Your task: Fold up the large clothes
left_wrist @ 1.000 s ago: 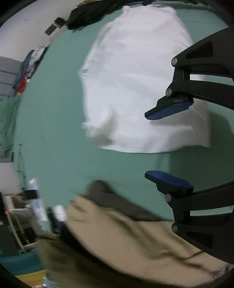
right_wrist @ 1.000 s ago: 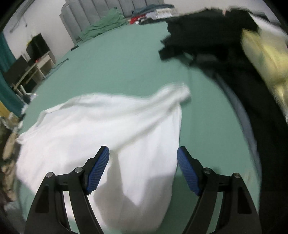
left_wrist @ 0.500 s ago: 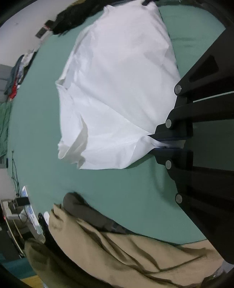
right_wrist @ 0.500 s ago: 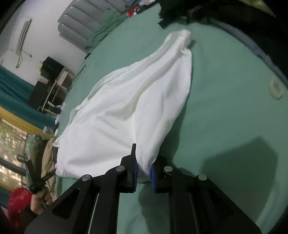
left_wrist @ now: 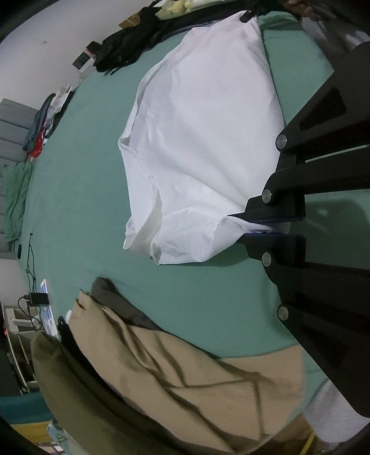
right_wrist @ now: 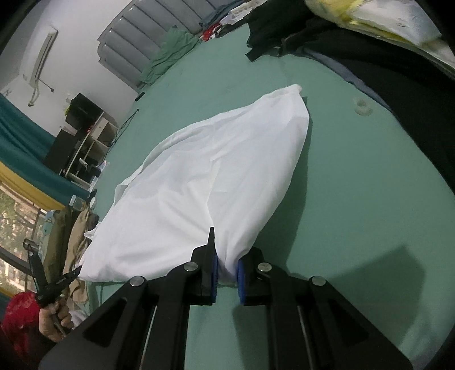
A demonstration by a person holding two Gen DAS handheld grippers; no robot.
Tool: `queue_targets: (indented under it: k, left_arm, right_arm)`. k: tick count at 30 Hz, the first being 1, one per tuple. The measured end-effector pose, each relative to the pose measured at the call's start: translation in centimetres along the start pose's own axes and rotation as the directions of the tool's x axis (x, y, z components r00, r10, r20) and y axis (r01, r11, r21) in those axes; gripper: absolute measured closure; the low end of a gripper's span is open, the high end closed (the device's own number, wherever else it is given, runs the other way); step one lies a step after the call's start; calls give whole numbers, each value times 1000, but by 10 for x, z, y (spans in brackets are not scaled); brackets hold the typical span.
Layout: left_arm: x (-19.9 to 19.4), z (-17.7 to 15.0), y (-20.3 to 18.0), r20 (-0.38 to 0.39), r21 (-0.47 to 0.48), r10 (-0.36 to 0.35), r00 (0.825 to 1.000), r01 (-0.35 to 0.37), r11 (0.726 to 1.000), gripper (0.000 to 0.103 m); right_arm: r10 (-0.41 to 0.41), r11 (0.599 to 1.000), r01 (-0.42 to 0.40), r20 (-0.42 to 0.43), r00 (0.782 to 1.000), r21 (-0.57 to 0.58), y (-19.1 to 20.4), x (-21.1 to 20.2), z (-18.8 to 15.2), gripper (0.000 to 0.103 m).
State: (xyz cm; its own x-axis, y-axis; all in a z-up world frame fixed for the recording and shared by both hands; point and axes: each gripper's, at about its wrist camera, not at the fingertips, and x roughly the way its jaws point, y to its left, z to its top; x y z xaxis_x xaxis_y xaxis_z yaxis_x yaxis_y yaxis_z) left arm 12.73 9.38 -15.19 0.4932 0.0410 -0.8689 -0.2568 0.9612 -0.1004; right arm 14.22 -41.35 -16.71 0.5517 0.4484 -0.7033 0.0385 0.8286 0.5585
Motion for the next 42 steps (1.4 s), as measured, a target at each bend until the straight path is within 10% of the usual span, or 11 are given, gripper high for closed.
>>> queue_targets:
  k: [10,21,32,42]
  left_arm:
    - [-5,-51,15,-91,-45,-35,995,31,998,95]
    - [-21,-18,9,-14,76,59,998,-58,995,70]
    - [33,16,-26,-138,145,-55,989,75,987,70]
    - [70,44,-22,-122,110,44,992,-31,993,69]
  right_arm:
    - [-166,984,167,17,986,-59,0,-27,-33,84]
    - [-381,915,401,231,895,-44,2,-51,-6,47]
    - [-280,934,315,204,938,-170,42,-14,3,47]
    - [-281,934,303,139,950,-187,47,13,2,47]
